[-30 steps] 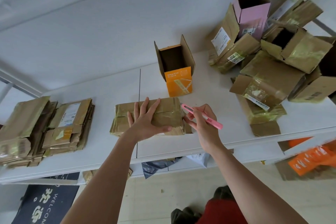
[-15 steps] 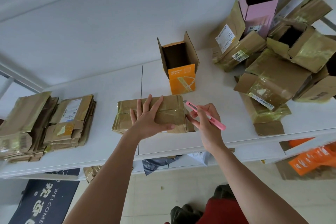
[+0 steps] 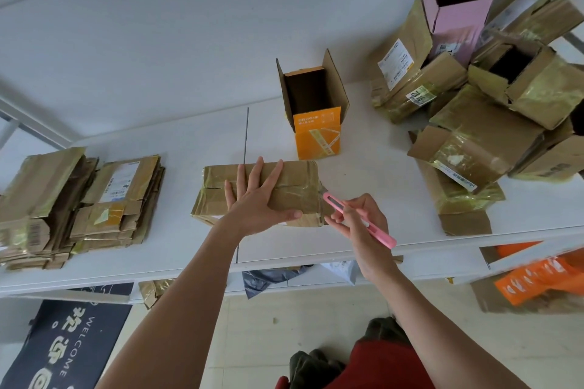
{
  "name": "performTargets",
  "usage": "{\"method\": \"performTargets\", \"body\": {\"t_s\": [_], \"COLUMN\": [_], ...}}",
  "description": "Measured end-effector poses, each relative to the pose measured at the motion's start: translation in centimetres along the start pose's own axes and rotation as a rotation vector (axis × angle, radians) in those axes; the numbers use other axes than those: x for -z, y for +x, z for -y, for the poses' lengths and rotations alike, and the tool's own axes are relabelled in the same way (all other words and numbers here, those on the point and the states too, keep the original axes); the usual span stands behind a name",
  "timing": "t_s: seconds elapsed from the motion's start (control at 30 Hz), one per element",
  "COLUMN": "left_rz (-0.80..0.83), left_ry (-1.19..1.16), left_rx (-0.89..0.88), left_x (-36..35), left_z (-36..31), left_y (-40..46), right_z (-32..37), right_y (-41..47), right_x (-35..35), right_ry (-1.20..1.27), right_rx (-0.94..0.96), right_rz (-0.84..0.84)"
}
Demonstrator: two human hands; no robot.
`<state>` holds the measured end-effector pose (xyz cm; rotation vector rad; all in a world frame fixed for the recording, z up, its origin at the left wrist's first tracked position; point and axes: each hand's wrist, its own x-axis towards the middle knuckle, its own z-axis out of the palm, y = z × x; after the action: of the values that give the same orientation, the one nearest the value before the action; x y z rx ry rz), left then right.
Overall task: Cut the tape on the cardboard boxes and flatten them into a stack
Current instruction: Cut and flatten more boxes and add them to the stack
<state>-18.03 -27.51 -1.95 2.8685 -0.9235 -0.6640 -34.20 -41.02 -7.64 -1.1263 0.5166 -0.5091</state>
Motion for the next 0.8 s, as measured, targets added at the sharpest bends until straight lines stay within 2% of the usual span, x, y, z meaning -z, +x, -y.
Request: {"method": "performTargets", "body": {"t_s": [0.23,0.4,0.67,0.8], "left_rz": [-0.016,-0.010,0.009,0.023], "left_ry": [-0.029,-0.042,-0.003,0.018], "left_rx": [0.001,0.010,0.006,0.006], "left_x": [-0.3,-0.1,-0.1,-0.1], "left_z": [0.0,-0.3,0.0,0.2], "left_y": [0.0,0.0,0.2,0.5], "right_z": [0.3,1.3,0.5,-0.1], "right_y": [-0.3,2.1,1.9,0.0], "right_x": [2.2,1.2,-0.3,0.9], "right_ry": [-0.152,-0.075,-0.068,-0.174], "right_rx": [0.020,0.045,0.002,0.042], "right_rz": [0.070,0.004,0.007,0.043]}}
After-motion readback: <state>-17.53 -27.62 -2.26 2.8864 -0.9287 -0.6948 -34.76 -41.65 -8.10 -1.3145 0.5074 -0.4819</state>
